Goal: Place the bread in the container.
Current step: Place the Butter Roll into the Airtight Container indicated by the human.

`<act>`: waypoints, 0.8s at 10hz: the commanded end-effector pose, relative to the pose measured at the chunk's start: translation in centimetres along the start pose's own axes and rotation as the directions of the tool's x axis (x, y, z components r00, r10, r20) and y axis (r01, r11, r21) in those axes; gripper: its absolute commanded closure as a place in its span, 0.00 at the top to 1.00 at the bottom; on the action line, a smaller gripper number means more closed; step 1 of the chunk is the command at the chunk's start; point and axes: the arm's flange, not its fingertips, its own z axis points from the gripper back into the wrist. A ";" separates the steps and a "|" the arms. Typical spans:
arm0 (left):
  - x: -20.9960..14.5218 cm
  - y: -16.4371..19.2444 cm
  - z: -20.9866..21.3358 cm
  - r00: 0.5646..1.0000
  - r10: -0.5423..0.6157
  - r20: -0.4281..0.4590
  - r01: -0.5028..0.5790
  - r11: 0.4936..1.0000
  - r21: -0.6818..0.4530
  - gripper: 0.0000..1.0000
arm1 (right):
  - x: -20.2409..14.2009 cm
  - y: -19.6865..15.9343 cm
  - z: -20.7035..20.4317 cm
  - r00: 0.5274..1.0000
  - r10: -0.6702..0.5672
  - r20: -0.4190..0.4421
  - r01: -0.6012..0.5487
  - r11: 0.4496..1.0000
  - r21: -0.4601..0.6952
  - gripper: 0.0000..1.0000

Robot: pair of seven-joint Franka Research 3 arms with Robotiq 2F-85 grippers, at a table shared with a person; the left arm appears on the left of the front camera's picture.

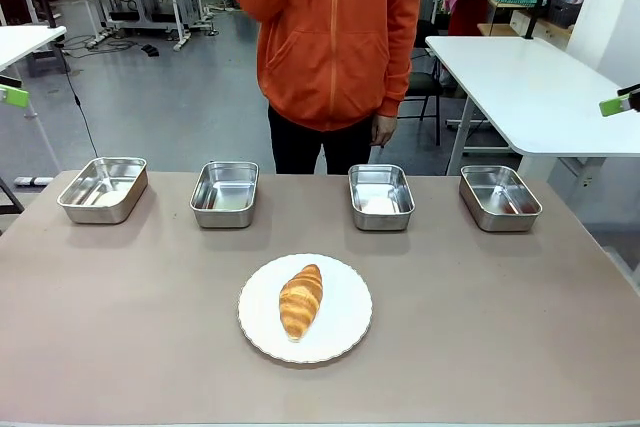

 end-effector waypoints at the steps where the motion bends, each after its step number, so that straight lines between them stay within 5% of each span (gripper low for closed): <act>1: 0.2 -0.1 0.1 1.000 -0.017 0.008 0.017 1.000 -0.003 1.00 | 0.0 -0.3 -0.2 0.999 0.022 0.033 -0.022 1.000 0.008 1.00; 8: 0.2 -0.1 0.1 1.000 -0.017 0.008 0.017 1.000 -0.003 1.00 | 0.0 -0.3 -0.2 0.999 0.022 0.033 -0.022 1.000 0.008 1.00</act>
